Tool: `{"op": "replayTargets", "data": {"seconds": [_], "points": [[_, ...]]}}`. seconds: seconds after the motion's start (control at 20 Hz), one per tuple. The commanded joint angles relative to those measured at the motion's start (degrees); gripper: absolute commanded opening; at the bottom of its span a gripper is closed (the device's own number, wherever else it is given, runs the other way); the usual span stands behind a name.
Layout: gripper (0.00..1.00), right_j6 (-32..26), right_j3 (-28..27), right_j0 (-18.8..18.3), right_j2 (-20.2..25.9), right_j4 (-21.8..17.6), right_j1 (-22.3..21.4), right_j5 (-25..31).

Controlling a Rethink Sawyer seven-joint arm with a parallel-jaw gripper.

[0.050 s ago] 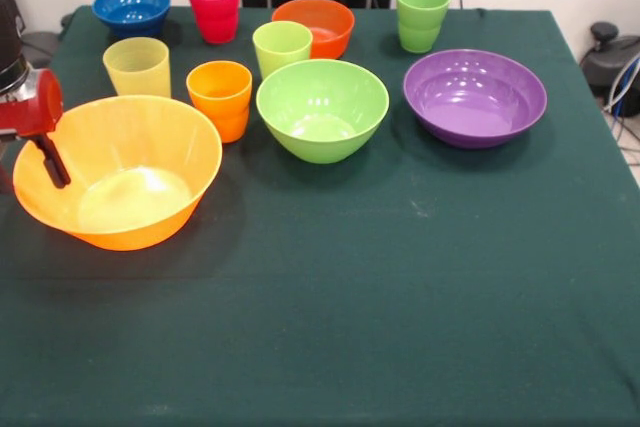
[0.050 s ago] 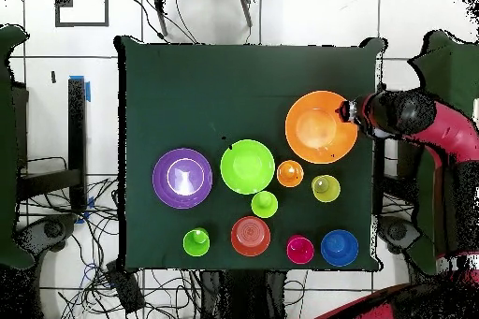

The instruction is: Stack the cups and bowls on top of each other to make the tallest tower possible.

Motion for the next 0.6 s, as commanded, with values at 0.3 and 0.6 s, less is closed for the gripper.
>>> {"op": "replayTargets", "data": {"seconds": [0.3,0.6], "points": [[1.0,-15.96,0.26,0.67,0.59,-3.43,-2.21,5.52],[1.0,-16.29,1.06,-0.17,0.57,-3.84,-1.51,4.0]]}}
